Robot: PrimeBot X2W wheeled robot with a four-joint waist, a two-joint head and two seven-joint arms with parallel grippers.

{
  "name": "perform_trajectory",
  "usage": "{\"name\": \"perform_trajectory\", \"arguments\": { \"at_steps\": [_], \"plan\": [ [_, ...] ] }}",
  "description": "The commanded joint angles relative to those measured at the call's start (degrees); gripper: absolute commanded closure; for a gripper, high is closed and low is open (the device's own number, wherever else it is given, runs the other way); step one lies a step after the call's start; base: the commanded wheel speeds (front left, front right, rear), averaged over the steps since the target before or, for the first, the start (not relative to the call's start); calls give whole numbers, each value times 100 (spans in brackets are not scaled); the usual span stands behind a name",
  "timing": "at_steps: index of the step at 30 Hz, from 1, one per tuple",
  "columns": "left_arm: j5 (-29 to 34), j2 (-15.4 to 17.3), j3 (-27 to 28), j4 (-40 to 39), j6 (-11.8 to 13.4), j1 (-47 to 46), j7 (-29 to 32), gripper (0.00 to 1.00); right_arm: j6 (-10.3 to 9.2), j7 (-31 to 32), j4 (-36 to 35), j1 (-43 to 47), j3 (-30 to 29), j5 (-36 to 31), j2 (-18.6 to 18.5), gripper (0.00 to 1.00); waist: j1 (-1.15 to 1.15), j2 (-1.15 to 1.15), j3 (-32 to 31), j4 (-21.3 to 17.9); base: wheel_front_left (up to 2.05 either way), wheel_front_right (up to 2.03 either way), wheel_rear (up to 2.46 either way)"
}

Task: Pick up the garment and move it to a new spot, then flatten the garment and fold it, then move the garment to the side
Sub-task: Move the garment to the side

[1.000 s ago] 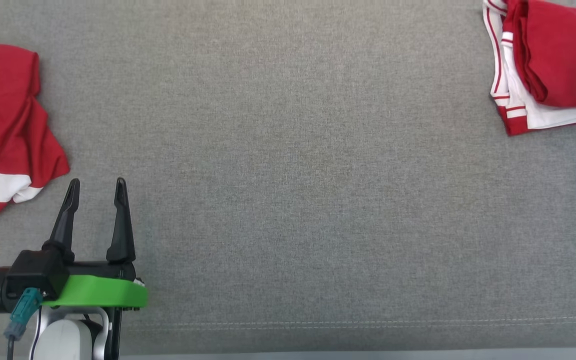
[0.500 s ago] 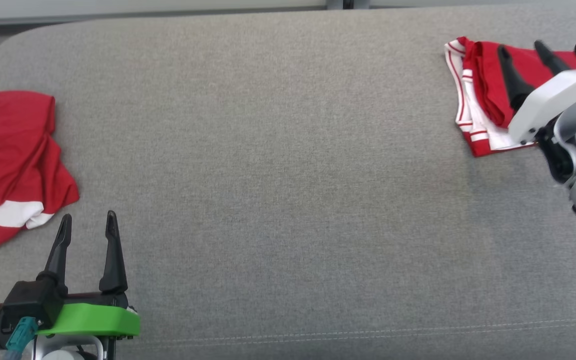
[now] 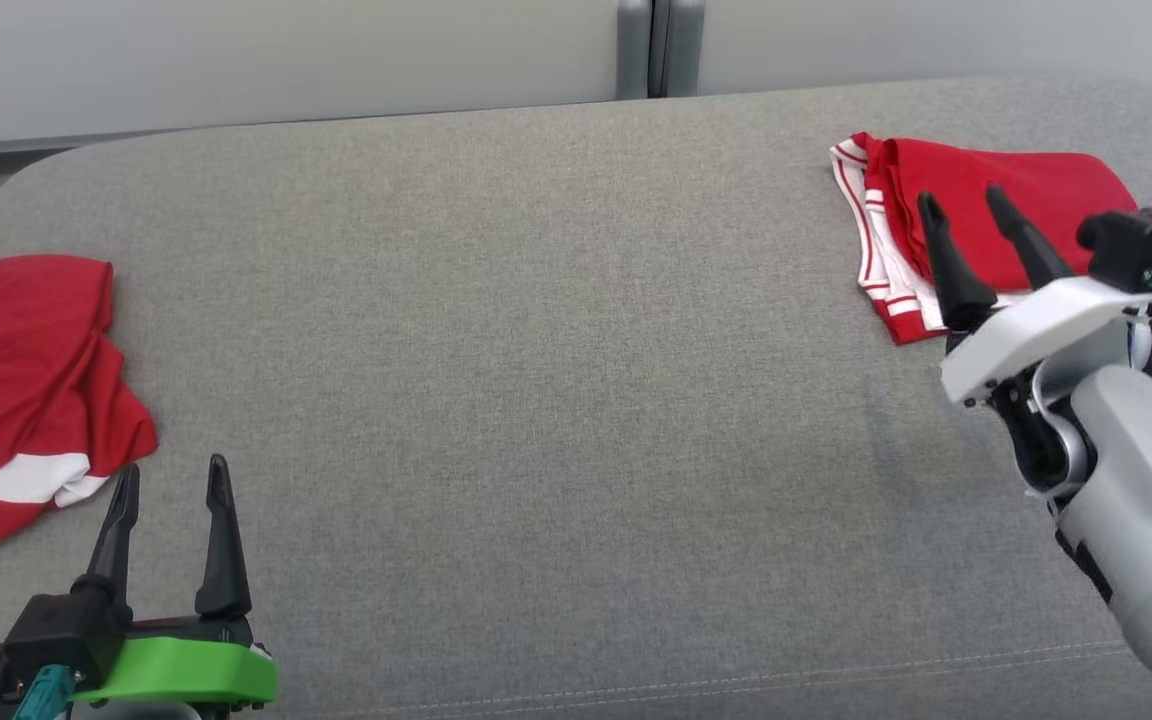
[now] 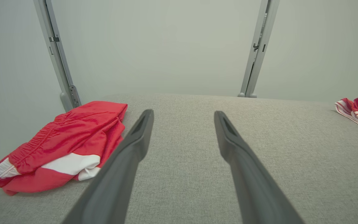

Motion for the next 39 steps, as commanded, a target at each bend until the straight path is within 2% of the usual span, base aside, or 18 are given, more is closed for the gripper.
{"name": "perform_trajectory", "arguments": {
  "at_steps": [1, 5, 14, 22, 27, 39],
  "plan": [
    [40, -23, 40, -13, -12, 121, -9, 0, -6, -22, -220, 280, -211, -289, 87, 0, 0, 0, -81, -21, 0, 0, 0],
    [52, -36, 84, -21, -12, 193, -9, 0, -6, -22, -597, 796, -570, -728, 394, 0, 0, 0, -161, -81, 0, 0, 0],
    [54, -40, 148, -1, -12, 313, -9, 0, -5, -22, -1219, 1616, -1043, -1367, 844, 0, 0, 0, -368, -138, 0, 0, 0],
    [66, -59, 234, -10, -12, 443, -9, 0, -5, -22, -1614, 2156, -1154, -2136, 947, 0, 0, 0, -528, -161, 0, 0, 0],
    [83, -68, 293, -12, -12, 516, -9, 0, -6, -23, -1893, 2567, -1423, -2566, 1167, 0, 0, 0, -580, -154, 0, 0, 0],
    [138, -83, 390, 47, -12, 672, -9, 0, -4, -22, -2502, 3314, -2141, -2798, 1602, 0, 0, 0, -662, -190, 0, 0, 0]
  ]
}}
